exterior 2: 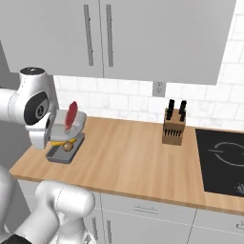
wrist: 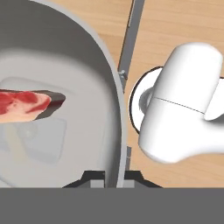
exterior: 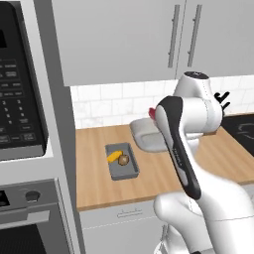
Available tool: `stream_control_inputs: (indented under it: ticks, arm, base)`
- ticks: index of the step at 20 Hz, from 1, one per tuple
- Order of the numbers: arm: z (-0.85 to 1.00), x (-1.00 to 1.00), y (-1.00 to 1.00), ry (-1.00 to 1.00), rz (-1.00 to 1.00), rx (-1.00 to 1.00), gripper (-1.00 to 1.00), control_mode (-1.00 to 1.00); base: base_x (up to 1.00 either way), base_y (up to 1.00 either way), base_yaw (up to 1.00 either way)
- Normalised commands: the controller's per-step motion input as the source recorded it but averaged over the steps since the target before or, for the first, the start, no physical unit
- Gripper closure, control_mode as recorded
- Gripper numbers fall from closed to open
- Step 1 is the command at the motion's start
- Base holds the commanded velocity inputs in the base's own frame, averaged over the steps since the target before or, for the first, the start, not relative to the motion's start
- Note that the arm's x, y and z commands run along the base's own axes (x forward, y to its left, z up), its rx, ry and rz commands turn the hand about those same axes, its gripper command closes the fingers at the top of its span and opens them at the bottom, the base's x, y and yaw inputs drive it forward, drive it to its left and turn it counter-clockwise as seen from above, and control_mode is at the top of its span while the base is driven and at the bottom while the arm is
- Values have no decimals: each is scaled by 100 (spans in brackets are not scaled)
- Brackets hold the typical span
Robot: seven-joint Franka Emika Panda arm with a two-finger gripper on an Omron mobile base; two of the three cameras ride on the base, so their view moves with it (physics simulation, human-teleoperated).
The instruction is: Take the meat container that has the steak and place it on the second highest rack of the freezer. Then take the vegetable container that has the mushroom and corn and place it on the highest rack of the freezer.
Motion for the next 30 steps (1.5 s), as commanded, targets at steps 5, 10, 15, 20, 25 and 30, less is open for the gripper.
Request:
stream_control_inputs:
  ticks: [5, 10, 15, 20, 25, 30]
  arm:
    - [0, 0, 6, 0, 2, 0, 100, -100]
    - [0, -2, -14, 0, 9, 0, 100, -100]
    - [0, -15, -37, 0, 10, 2, 100, -100]
    - [3, -42, -11, 0, 5, 1, 100, -100]
    - [5, -49, 0, 0, 2, 0, 100, -100]
    - [10, -21, 0, 0, 0, 0, 100, -100]
  base:
    - [0, 0, 0]
    - [0, 0, 0]
    - [0, 0, 0]
    - [0, 0, 0]
    - [0, 0, 0]
    - [0, 0, 0]
